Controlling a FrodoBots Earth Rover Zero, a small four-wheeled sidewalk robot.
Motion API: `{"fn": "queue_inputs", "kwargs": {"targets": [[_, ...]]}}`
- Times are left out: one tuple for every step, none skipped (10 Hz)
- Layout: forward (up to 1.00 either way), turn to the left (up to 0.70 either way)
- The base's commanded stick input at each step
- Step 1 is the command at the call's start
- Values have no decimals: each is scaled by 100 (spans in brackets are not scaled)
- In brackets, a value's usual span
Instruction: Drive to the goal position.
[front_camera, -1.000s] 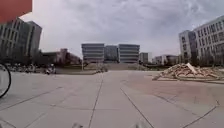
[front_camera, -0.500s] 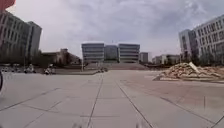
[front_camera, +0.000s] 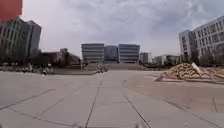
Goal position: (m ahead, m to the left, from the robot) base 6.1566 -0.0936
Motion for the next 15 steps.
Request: {"fn": "queue_inputs", "kwargs": {"targets": [[45,0],[45,0],[45,0],[45,0],[45,0],[45,0],[45,0],[45,0],[45,0],[45,0],[45,0],[45,0],[45,0],[45,0],[45,0]]}}
